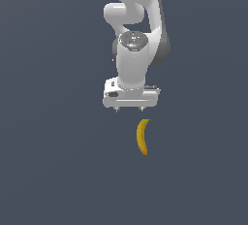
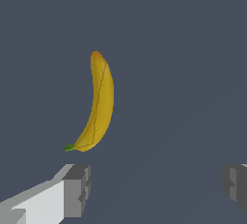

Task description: Pick up the object and move it to a goal position.

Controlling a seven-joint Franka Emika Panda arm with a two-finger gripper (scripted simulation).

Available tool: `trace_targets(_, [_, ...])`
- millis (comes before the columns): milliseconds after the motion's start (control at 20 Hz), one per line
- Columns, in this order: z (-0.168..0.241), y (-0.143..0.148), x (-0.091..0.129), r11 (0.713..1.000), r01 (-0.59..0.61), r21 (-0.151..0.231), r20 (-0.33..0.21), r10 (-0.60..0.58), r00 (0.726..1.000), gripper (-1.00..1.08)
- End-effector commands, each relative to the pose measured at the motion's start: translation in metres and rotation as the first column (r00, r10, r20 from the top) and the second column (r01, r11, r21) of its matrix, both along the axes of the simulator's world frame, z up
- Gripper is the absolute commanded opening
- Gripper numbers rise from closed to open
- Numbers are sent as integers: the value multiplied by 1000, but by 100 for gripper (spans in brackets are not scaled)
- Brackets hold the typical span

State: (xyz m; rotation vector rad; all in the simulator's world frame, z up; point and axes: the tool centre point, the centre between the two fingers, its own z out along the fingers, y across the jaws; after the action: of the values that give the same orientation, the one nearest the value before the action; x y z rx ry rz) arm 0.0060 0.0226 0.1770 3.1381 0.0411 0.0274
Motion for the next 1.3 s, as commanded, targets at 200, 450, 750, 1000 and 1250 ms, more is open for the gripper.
trace_targets(200, [-3,0,0,1000,18,4,-4,-18,1000,100])
trace_targets(450, [-9,-2,-1,999,52,12,-13,-51,999,100])
trace_targets(750, [-12,1,1,998,57,12,-13,-57,998,100])
trace_targets(1000, [-24,10,7,996,89,13,-14,-89,996,100])
trace_targets(1250, [-46,27,18,990,144,13,-17,-144,989,100])
